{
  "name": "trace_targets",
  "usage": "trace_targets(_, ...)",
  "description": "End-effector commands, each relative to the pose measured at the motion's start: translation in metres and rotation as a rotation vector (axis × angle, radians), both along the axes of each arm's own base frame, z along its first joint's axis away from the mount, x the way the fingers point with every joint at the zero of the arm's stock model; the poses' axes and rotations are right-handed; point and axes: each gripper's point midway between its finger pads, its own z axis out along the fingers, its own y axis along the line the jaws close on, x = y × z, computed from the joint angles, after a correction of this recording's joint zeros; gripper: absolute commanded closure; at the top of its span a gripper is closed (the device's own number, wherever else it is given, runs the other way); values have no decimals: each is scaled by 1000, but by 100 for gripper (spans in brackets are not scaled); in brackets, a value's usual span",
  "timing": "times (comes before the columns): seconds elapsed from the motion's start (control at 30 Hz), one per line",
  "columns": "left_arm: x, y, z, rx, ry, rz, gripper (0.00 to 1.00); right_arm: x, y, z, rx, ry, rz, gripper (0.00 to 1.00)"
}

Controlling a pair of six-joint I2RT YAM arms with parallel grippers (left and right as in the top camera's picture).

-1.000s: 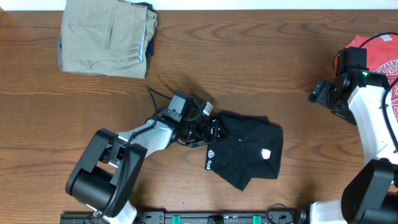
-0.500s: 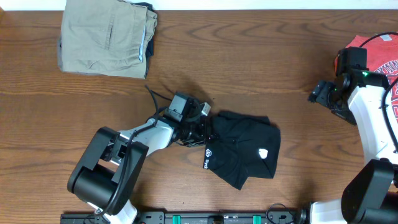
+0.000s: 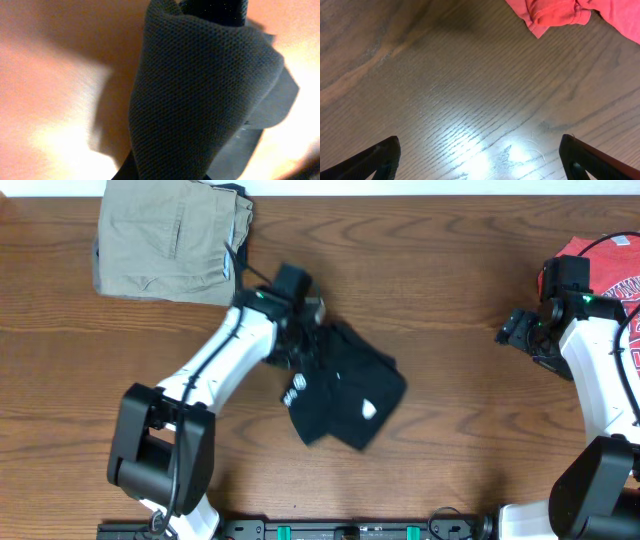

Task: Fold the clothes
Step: 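Carry the folded shirt up-left onto the khaki pants stack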

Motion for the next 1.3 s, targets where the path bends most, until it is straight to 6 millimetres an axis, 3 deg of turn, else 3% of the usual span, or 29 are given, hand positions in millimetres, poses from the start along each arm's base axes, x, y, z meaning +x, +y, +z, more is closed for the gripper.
trace_targets(0.0, 44, 23, 24, 51, -154, 7, 94, 1, -5, 7, -21, -18, -4, 1)
trace_targets(0.1, 74, 36, 36, 28, -254, 45, 94, 1, -5, 7, -21, -18, -4, 1)
trace_targets(0.27, 106, 57, 45, 21, -372, 65, 94, 1, -5, 7, -21, -18, -4, 1)
trace_targets(0.5, 138, 83, 60, 29, -507, 78, 94, 1, -5, 7, -21, -18, -4, 1)
trace_targets(0.7, 165, 101, 84, 24, -609, 127, 94, 1, -5, 7, -21, -18, -4, 1)
trace_targets(1.0, 207, 133, 149, 22, -765, 198, 94, 1, -5, 7, -21, -18, -4, 1)
trace_targets(1.17, 220, 150, 186, 24, -848, 231, 94, 1, -5, 7, -21, -18, -4, 1)
trace_targets(1.27, 223, 161, 193, 28, -867, 253, 94, 1, -5, 7, -21, -18, -4, 1)
